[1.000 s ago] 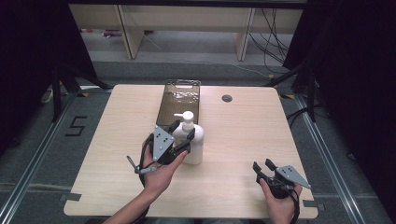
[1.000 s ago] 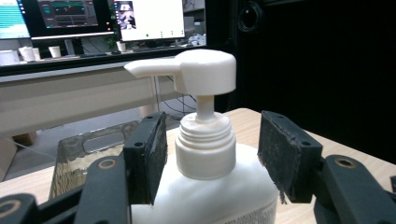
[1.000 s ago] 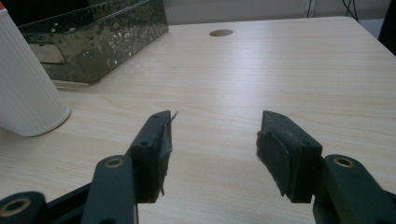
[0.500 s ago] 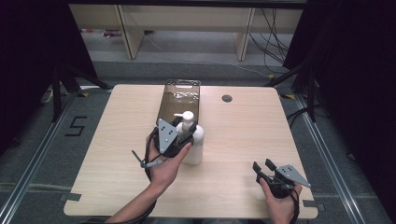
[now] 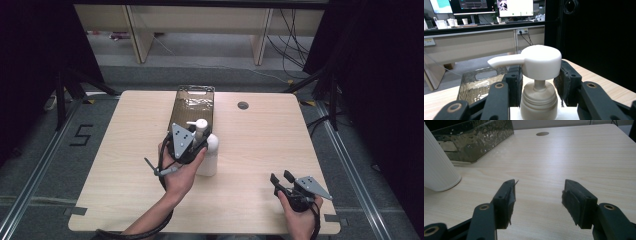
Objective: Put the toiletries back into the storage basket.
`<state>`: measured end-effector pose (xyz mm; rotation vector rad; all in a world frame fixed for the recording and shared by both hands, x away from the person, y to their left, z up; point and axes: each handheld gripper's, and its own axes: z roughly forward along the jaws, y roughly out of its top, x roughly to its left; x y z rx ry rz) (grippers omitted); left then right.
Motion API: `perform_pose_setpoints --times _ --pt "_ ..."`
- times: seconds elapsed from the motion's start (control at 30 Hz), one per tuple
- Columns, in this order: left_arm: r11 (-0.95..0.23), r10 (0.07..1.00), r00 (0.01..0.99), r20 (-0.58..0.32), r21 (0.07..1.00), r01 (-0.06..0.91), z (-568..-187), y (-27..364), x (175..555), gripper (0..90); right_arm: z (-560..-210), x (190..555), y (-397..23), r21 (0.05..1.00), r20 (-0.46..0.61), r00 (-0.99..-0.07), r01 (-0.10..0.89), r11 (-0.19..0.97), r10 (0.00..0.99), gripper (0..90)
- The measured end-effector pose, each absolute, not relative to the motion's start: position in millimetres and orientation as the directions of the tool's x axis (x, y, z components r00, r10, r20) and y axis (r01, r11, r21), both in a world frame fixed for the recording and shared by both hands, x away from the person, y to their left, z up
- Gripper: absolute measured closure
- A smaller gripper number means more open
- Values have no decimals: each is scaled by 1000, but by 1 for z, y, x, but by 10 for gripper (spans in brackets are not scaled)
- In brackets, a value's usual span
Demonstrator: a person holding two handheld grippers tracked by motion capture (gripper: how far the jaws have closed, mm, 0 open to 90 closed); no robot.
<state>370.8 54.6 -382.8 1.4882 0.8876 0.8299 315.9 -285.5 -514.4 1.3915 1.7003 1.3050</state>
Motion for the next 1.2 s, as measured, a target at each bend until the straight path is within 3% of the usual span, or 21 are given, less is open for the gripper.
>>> perform_pose_setpoints --times 0.33,1.2 --pt "-39 888 461 -6 995 90 -377 54 373 594 -513 315 -286 909 160 -283 415 -29 946 436" --pt "-8 900 436 -8 999 34 -337 56 387 595 -514 316 -286 919 150 -297 393 -22 943 436"
